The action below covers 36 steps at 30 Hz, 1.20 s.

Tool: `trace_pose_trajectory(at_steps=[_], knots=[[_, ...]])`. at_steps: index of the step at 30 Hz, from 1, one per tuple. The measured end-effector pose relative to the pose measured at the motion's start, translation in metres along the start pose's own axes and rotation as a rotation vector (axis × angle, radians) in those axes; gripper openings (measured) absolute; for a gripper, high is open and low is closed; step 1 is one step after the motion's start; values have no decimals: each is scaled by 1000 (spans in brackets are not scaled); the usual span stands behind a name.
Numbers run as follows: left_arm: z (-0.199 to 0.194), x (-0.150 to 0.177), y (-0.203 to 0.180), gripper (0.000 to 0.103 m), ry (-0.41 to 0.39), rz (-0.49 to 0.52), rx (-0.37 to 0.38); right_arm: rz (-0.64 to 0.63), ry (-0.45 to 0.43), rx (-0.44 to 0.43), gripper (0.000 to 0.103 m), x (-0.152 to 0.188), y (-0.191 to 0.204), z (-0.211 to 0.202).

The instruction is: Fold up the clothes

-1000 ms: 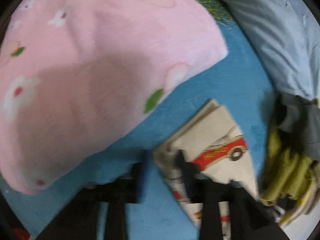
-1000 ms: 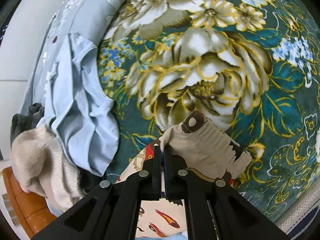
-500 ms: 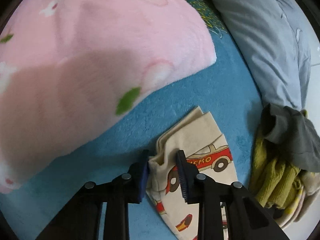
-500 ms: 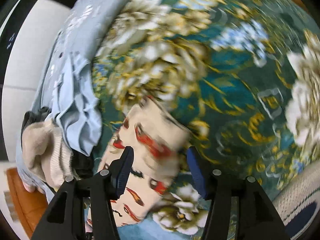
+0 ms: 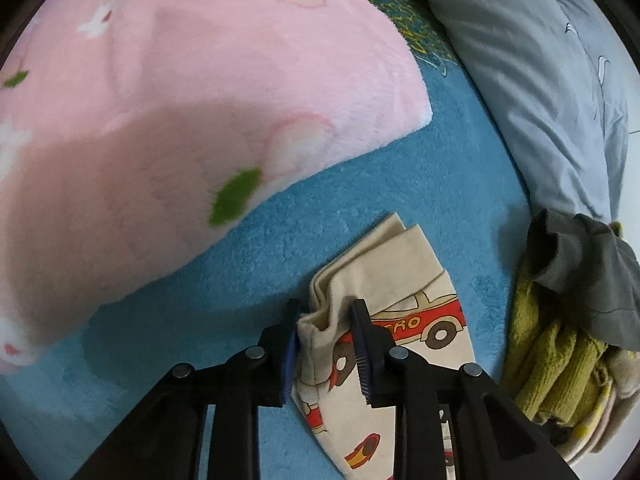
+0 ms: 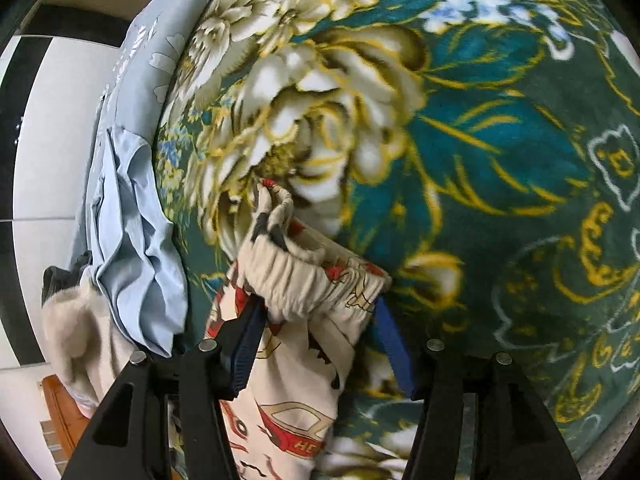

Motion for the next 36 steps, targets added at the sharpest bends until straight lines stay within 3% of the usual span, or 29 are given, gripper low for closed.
trace_pose_trajectory(at_steps=[2,6,9,14,18,22,25,28,33,36], knots=[[-2,0,-1,14,8,2,4,-14,7,52,49,-2,4,-1],[-19,-1,-10,12,-11,10,-8,-21,-6,85,7,-7,10,-16],[-52,-1,-17,11,-50,-1,60,-45,-38,25,7,-7,21,-45],[-114,20,-40,11,-102,95,154,-159,-83,-81,7,5,37,-104],[-100,30,-11,12,-87,174,32,-153,-14,-16,7,12,8,-83],[-66,29,27,12,5,72,-109,-96,61,89,7,17,-22,-47],[-79,37,28,12,-26,53,-83,-100,71,98,7,19,-23,-41],[-95,40,15,12,-57,115,-70,-157,75,86,8,20,-9,-48],[-114,35,8,12,-113,120,-11,-262,24,42,8,21,12,-64],[-102,35,20,12,-93,105,-62,-241,72,103,8,18,-2,-45]])
Point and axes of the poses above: each gripper's, at about its wrist camera, not at the fingertips, and z roughly the way its jaws point, y to its left, x to its underside, the point moved 2 cm from there along z, roughly the way its jaws point, and after that the axes turned 1 degree about x, right-handed, at the moved point
